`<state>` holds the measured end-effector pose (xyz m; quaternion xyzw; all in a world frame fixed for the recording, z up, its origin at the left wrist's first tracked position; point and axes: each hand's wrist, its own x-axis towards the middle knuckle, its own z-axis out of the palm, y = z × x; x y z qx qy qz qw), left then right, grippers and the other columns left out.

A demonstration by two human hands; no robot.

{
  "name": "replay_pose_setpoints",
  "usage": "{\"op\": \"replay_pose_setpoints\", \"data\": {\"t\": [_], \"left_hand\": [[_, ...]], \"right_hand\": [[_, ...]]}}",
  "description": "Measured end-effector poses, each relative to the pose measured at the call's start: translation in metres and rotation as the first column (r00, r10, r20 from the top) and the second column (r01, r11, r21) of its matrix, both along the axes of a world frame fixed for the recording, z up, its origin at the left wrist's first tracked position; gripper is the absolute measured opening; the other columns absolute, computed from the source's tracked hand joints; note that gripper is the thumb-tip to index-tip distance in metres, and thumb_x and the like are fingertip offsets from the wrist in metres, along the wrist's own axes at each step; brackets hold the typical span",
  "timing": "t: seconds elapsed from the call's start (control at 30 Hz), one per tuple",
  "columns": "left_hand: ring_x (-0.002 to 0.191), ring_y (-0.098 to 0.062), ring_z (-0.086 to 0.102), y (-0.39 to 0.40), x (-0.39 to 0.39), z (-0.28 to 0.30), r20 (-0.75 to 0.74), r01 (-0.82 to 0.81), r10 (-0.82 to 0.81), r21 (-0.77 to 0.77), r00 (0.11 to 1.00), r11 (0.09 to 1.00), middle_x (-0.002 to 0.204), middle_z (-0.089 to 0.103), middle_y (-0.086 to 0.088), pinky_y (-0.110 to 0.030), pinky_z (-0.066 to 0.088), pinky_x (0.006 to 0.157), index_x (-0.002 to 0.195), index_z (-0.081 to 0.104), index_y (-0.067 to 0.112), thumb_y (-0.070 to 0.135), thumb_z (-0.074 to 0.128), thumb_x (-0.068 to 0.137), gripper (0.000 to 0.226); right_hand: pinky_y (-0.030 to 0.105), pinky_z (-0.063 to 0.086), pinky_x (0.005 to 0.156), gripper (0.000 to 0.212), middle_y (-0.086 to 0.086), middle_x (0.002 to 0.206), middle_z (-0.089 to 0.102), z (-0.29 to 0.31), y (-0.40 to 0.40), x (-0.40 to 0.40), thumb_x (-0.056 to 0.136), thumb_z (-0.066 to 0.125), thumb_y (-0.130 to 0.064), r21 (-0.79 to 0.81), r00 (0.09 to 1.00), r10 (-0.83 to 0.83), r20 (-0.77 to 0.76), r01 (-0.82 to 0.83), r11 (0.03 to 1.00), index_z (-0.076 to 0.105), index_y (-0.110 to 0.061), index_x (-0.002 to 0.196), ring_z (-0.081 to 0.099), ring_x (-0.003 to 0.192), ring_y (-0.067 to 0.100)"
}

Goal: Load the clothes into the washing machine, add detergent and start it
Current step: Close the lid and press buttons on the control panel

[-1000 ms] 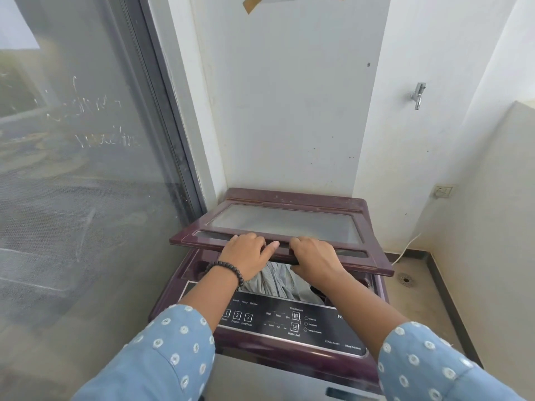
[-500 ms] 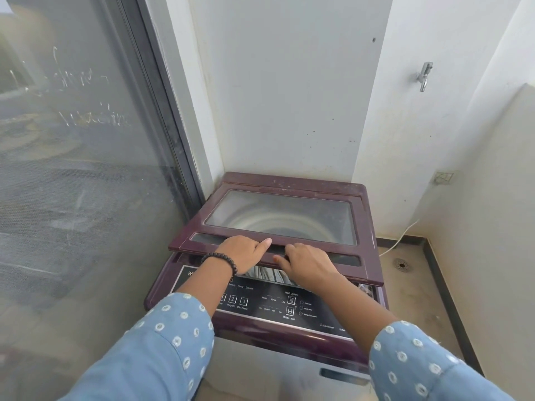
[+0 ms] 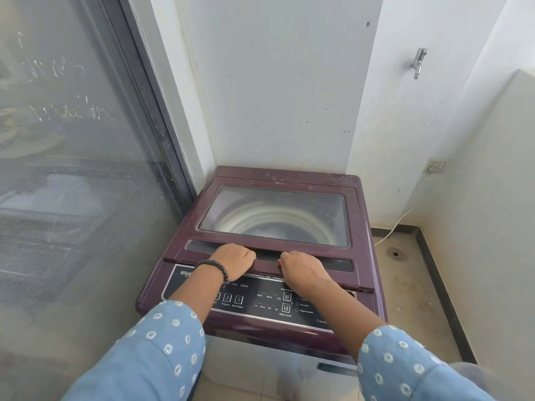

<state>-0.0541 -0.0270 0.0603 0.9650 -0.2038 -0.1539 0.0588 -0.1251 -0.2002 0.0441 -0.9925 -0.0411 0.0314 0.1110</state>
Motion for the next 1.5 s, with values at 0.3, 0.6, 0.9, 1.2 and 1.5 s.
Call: {"op": "replay_pose_setpoints", "data": {"t": [0.3, 0.6, 0.9, 1.2, 1.5], "left_hand": [[0.117, -0.028, 0.056, 0.001, 0.003, -0.004, -0.014, 0.032, -0.032, 0.029, 0.999, 0.999, 0.128, 0.065, -0.009, -0.034, 0.041, 0.1, 0.123, 0.066, 0.016, 0.022, 0.025, 0.103, 0.046], [0.118, -0.025, 0.057, 0.004, 0.007, -0.011, -0.053, 0.071, -0.07, 0.023, 0.996, 0.997, 0.128, 0.065, -0.007, -0.033, 0.04, 0.1, 0.122, 0.067, 0.018, 0.025, 0.024, 0.104, 0.047], [0.129, -0.019, 0.05, 0.014, 0.001, -0.006, -0.148, 0.055, -0.07, -0.106, 0.986, 0.993, 0.14, 0.057, 0.0, -0.032, 0.036, 0.108, 0.13, 0.062, 0.024, 0.027, 0.026, 0.104, 0.044], [0.105, 0.007, 0.06, 0.041, -0.012, -0.007, -0.25, -0.208, 0.06, -0.625, 0.966, 0.753, 0.107, 0.07, 0.017, -0.016, 0.042, 0.095, 0.101, 0.072, 0.031, 0.032, 0.045, 0.102, 0.027], [0.072, -0.017, 0.073, 0.059, -0.009, -0.017, -0.252, -0.212, 0.019, -0.767, 0.967, 0.605, 0.063, 0.073, -0.005, -0.038, 0.055, 0.09, 0.069, 0.075, 0.012, 0.038, 0.044, 0.102, 0.052]], "right_hand": [[0.036, 0.037, 0.069, 0.027, 0.014, 0.109, 0.065, -0.008, 0.0, 0.003, 0.102, 0.035, -0.022, -0.016, 1.0, -0.022, -0.01, 0.021, 1.0, 0.058, -0.007, 0.106, 0.061, 0.099, 0.036], [0.036, 0.038, 0.069, 0.03, 0.014, 0.107, 0.066, -0.017, 0.001, 0.004, 0.104, 0.035, -0.025, -0.02, 0.999, -0.037, -0.017, 0.037, 0.999, 0.059, -0.006, 0.105, 0.061, 0.098, 0.036], [0.037, 0.041, 0.071, 0.032, 0.013, 0.108, 0.065, -0.02, 0.004, 0.001, 0.104, 0.034, -0.026, 0.006, 0.997, -0.079, -0.016, 0.079, 0.997, 0.059, -0.007, 0.105, 0.06, 0.101, 0.034], [0.039, 0.049, 0.084, 0.029, 0.013, 0.106, 0.062, -0.023, 0.005, -0.01, 0.1, 0.043, -0.02, 0.177, 0.986, -0.165, -0.026, 0.167, 0.97, 0.066, -0.01, 0.113, 0.058, 0.103, 0.034], [0.033, 0.045, 0.098, 0.041, 0.006, 0.125, 0.061, -0.012, 0.021, -0.021, 0.091, 0.056, 0.0, 0.415, 0.927, -0.369, 0.067, 0.31, 0.855, 0.058, -0.011, 0.13, 0.058, 0.115, 0.024]]}}
